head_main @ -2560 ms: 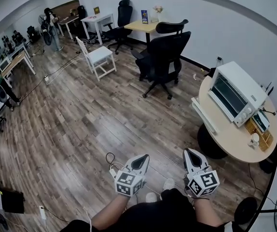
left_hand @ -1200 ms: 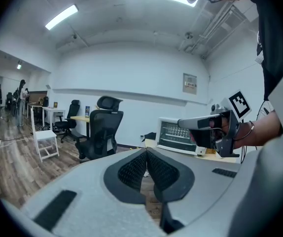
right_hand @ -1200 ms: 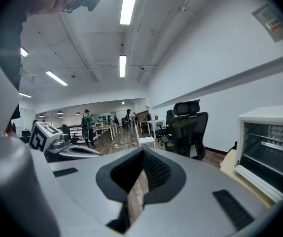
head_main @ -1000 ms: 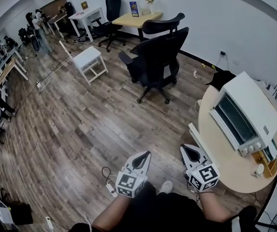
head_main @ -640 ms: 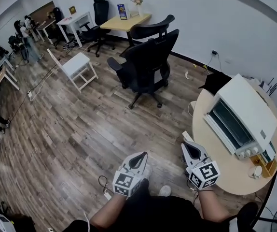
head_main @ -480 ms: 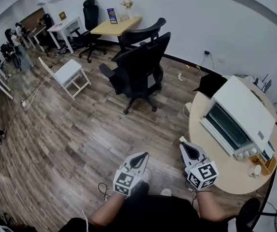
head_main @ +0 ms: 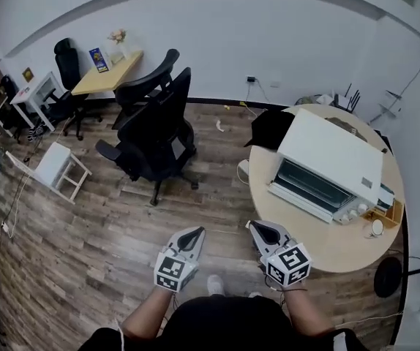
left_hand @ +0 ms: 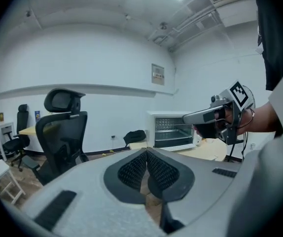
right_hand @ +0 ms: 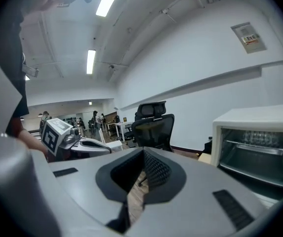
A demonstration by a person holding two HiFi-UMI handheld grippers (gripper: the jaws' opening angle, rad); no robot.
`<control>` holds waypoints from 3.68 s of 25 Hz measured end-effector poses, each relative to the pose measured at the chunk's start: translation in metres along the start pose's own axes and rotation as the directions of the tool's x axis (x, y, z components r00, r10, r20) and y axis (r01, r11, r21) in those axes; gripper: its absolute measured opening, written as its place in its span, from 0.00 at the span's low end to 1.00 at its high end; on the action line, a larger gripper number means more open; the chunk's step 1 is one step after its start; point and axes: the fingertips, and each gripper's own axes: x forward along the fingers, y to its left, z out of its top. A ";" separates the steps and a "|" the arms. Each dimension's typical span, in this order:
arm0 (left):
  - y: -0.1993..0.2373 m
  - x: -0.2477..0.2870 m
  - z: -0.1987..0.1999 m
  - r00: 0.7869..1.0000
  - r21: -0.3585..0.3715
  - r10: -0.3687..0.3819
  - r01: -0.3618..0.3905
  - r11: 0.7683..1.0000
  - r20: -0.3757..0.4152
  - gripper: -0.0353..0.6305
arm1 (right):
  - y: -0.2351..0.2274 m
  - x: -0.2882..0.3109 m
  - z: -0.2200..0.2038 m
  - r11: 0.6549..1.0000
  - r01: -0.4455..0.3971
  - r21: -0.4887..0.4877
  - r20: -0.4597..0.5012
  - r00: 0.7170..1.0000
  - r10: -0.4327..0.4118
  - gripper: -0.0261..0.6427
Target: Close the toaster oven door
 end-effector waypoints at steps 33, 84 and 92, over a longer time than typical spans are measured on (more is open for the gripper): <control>-0.128 0.140 -0.068 0.914 0.741 -0.245 0.405 0.535 -0.323 0.23 | -0.090 -0.100 -0.007 0.963 0.232 0.134 0.079 0.967 -0.244 0.03; -0.108 0.194 -0.150 0.885 0.880 0.027 0.459 0.121 -0.465 0.20 | -0.118 -0.122 -0.031 0.945 0.274 0.177 0.021 0.959 -0.282 0.03; -0.107 0.188 -0.132 0.900 0.892 0.038 0.423 0.158 -0.434 0.15 | -0.115 -0.122 -0.029 0.949 0.265 0.172 0.029 0.961 -0.274 0.03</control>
